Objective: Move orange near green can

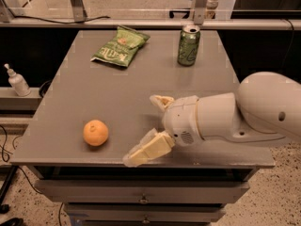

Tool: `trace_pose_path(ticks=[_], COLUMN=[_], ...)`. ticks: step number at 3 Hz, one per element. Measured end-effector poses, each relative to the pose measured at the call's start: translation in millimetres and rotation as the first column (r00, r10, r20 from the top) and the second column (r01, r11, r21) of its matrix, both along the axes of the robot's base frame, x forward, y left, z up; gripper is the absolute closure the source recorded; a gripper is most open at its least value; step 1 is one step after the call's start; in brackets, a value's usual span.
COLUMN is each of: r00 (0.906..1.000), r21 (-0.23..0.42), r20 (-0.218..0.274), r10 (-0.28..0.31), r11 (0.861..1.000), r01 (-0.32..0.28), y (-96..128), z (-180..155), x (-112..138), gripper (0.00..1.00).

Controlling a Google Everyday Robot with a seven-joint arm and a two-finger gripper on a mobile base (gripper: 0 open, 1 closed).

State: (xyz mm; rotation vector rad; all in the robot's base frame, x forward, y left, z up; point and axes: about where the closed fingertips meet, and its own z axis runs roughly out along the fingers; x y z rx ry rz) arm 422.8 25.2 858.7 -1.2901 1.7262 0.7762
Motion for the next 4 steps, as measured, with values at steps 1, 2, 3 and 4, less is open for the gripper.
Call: trace_pose_path(ticks=[1,2,3,4], r00=[0.9995,0.9984,0.9975,0.9974], r21=[0.047,0.083,0.109,0.123], r20=[0.004,0.008,0.009,0.02], r10=[0.031,0.056,0.07,0.07], r11=[0.998,0.995,0.992,0.99], r01=[-0.031,-0.057,-0.07,-0.072], y=[35,63,85,95], z=[-11,-16,-21,-28], x=[2,4,4,3], gripper=[0.0,0.0,0.0,0.19])
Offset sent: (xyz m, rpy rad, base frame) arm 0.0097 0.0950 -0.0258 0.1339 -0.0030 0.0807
